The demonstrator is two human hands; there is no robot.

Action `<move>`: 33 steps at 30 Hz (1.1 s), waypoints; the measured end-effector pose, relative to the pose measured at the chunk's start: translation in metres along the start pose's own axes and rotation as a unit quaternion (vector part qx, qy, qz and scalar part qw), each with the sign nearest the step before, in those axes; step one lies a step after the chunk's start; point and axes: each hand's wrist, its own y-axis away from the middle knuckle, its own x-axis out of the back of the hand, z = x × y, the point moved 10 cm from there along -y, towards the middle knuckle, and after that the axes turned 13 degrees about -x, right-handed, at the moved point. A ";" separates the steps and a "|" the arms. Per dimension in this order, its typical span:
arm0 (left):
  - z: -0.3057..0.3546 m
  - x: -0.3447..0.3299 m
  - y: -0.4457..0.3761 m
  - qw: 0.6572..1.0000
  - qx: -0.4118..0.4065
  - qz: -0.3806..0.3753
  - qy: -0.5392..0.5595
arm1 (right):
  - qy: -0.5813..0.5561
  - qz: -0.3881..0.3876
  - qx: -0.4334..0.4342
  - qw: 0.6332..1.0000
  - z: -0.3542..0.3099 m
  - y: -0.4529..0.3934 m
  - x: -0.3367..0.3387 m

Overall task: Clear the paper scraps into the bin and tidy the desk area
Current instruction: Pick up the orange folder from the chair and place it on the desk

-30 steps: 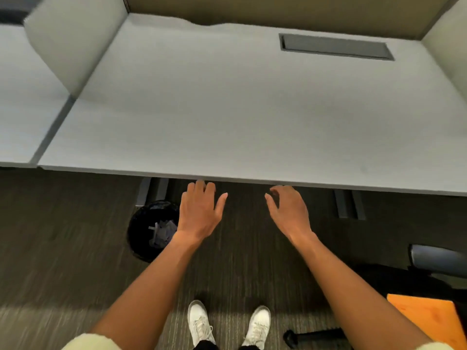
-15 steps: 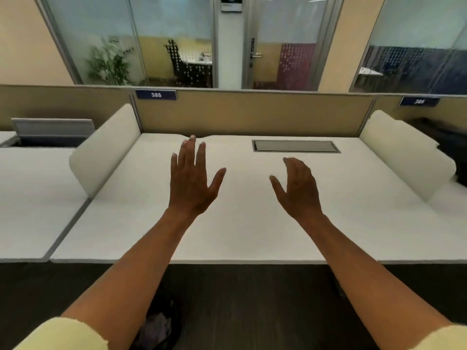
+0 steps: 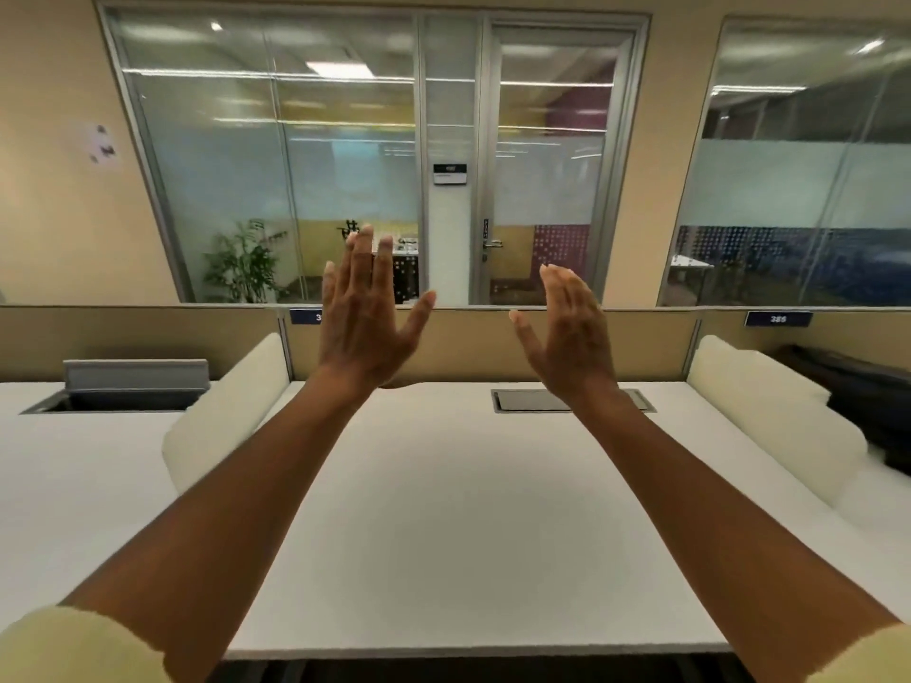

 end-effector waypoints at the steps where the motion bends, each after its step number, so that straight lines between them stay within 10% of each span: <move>1: 0.000 0.000 0.000 1.000 0.002 -0.002 0.006 | -0.008 0.003 -0.003 1.000 -0.001 0.000 0.003; 13: 0.137 -0.147 0.079 0.950 -0.090 -0.160 0.252 | 0.067 -0.007 -0.198 0.978 0.159 0.130 0.048; 22: 0.381 -0.228 0.180 0.756 -0.166 -0.388 0.500 | 0.215 0.036 -0.470 0.855 0.336 0.350 0.207; 33: 0.636 -0.292 0.340 0.566 -0.347 -0.574 0.479 | 0.192 0.106 -0.733 0.644 0.454 0.635 0.283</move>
